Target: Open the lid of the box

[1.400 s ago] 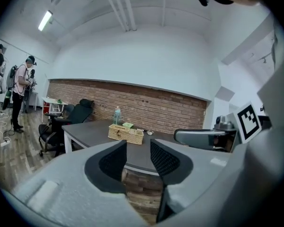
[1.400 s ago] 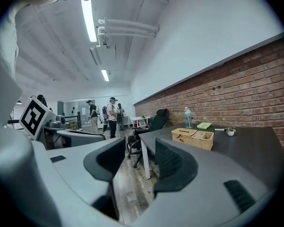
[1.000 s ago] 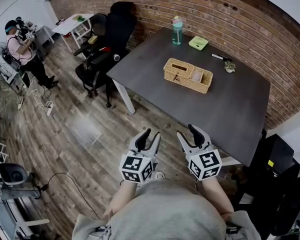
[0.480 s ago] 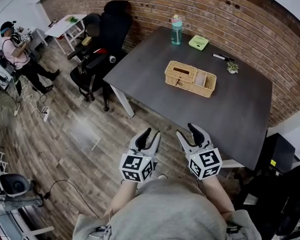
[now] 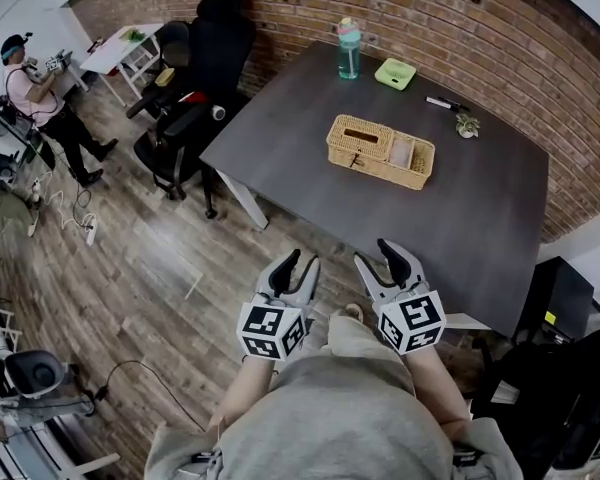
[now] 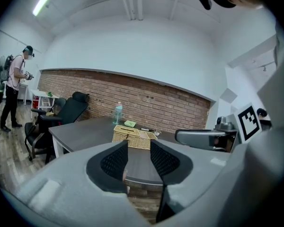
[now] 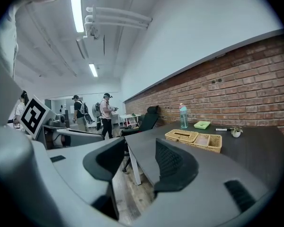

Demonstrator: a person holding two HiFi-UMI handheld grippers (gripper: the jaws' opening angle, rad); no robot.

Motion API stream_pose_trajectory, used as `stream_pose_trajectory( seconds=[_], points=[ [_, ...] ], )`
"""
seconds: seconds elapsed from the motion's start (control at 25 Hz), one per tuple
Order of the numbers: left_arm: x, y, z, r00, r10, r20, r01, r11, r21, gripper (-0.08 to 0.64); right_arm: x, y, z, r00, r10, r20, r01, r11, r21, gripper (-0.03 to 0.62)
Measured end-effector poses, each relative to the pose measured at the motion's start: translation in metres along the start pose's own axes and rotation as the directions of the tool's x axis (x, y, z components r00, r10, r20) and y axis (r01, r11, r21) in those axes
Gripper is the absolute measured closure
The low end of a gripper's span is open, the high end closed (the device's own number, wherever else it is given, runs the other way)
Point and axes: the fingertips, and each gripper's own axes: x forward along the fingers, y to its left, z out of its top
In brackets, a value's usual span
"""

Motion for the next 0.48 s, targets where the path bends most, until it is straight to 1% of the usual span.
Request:
stream_pose_trajectory(
  seconds=[0.24, 0.48],
  points=[
    [0.027, 0.015, 0.003, 1.000, -0.008, -0.004, 0.008, 1.000, -0.002, 0.410, 0.023, -0.024, 0.000, 1.000, -0.024, 0.002, 0.024, 1.000, -0.009, 0.390],
    [0.074, 0.034, 0.017, 0.999, -0.030, -0.012, 0.030, 1.000, 0.003, 0.410, 0.059, -0.059, 0.009, 0.999, -0.052, -0.002, 0.052, 0.999, -0.012, 0.390]
  ],
)
